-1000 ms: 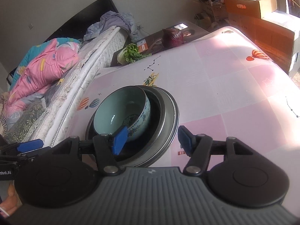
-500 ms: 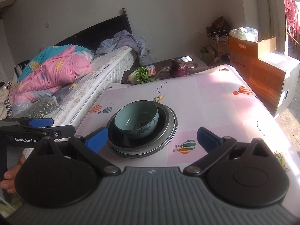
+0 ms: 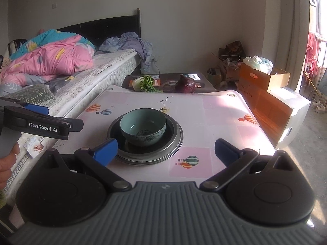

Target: Organize plates and bowls

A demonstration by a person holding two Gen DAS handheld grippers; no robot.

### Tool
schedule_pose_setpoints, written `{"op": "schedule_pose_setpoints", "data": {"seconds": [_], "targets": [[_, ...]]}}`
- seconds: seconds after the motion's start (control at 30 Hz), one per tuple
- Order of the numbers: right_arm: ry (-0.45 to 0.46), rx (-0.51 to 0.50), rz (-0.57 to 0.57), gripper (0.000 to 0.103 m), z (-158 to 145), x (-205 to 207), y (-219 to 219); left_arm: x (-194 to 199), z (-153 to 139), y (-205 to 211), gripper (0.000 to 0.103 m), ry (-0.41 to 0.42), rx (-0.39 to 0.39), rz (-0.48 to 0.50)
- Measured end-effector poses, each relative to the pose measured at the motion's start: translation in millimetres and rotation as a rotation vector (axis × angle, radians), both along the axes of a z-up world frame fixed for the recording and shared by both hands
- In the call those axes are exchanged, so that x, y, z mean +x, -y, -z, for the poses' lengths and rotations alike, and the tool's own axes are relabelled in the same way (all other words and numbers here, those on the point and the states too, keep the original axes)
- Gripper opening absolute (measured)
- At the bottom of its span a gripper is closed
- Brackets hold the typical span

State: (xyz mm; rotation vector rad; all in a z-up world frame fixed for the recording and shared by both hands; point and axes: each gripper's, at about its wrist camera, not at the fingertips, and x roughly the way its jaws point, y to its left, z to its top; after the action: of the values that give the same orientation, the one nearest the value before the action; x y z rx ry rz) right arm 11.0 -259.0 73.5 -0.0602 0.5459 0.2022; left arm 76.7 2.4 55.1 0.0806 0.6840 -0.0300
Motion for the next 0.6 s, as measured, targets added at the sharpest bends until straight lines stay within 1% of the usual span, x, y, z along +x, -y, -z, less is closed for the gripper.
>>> {"op": "schedule_pose_setpoints", "data": {"seconds": [0.07, 0.2, 0.4, 0.5, 0.6], "targets": [[0.005, -0.023, 0.009, 0.102, -1, 0, -7, 2, 2, -1, 0.103, 0.000, 0.011, -0.014], [0.043, -0.073, 0.013, 0.102, 0, 1, -18, 5, 6, -2, 0.103, -0.001, 0.017, -0.031], [0.059, -0.107, 0.028, 0.102, 1, 9, -24, 12, 13, 0, 0.103, -0.009, 0.034, -0.030], [0.054, -0.079, 0.020, 0.102, 2, 15, -23, 14, 14, -1, 0.103, -0.014, 0.027, -0.030], [0.027, -0.015, -0.010, 0.102, 4, 24, -18, 19, 17, -3, 0.103, -0.043, 0.011, -0.031]]}}
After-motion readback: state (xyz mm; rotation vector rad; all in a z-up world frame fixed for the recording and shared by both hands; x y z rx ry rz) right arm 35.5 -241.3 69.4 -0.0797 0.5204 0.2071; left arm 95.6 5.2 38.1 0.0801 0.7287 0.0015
